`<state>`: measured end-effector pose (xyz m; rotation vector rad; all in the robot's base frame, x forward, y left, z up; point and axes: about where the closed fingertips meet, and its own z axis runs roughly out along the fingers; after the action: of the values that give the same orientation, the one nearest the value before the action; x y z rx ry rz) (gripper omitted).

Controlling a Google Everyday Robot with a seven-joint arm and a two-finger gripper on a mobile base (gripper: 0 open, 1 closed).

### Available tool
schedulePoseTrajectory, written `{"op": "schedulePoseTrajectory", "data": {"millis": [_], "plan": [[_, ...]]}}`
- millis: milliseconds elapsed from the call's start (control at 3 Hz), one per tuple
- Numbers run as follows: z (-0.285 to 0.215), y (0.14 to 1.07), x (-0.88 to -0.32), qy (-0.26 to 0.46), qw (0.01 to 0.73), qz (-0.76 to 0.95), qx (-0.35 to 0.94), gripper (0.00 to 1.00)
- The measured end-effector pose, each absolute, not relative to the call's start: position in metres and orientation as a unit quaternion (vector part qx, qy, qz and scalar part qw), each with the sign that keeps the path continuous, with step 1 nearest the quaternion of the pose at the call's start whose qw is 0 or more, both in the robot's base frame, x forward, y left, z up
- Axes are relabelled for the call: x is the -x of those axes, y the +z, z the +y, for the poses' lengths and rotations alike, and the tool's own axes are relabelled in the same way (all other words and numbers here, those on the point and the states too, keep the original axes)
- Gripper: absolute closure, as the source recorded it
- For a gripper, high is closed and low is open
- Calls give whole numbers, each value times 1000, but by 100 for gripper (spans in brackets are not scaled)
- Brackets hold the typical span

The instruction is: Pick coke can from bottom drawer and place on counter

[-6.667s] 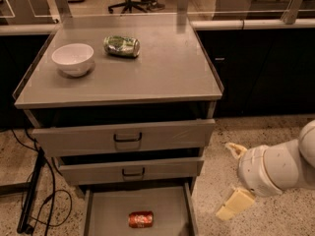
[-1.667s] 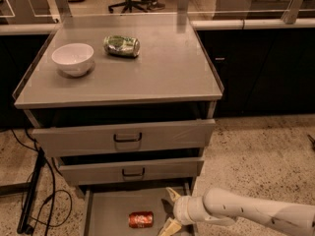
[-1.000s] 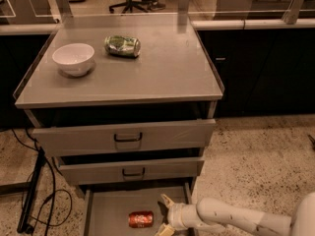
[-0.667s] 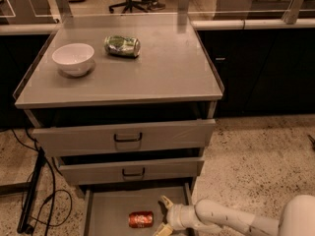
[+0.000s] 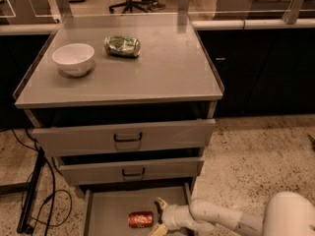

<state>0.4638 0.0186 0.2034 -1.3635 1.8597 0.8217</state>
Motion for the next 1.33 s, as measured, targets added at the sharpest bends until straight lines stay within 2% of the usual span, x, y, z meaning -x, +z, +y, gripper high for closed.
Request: {"op": "schedulePoseTrajectory", "data": {"millis": [1333], "plan": [[43,137,-480,332,342,703,528,0]]}}
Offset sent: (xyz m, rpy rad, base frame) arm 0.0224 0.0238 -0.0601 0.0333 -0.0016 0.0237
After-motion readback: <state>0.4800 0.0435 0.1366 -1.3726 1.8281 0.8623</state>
